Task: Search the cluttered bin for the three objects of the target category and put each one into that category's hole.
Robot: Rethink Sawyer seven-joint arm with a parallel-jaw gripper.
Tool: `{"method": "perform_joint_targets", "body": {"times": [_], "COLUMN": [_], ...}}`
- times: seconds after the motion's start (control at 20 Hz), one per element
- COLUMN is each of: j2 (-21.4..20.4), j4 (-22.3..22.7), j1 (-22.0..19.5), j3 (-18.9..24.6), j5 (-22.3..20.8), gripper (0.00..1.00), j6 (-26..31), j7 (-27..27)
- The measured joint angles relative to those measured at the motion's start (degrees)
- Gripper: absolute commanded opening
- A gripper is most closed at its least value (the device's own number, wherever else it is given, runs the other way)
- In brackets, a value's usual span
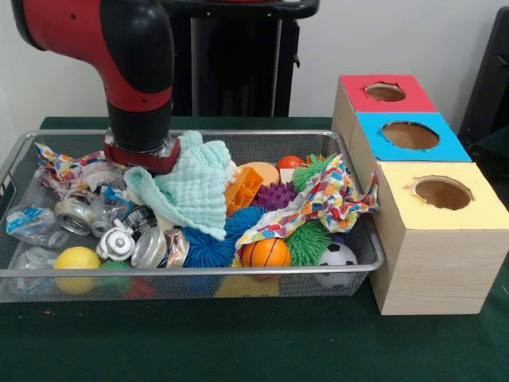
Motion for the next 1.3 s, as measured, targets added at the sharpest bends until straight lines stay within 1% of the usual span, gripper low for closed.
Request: {"method": "perform_joint_targets", "body": {"times": [0.05,0.2,0.45,0.65,0.85,1.3], "j2": [-0.49,-1.04,-2.96,-4.18,-5.04,-6.68], "j4": [0.71,1.53,4.78,6.95,8.32,9.81], "j1": [-0.96,-1.95,-5.0,-6.22,-6.31,-6.09], "j3": [1.0,2.14,5.82,7.97,8.97,9.05], "j5": [0.22,0.62,3.02,4.98,6.32,8.88], "gripper": [0.0,0.0,0.0,0.0,0.0,0.0], "j6": [-0.01,-0.01,-0.02,-0.04,-0.06,-0.05], "j7": [0.0,0.0,0.0,0.0,0.0,0.0]}}
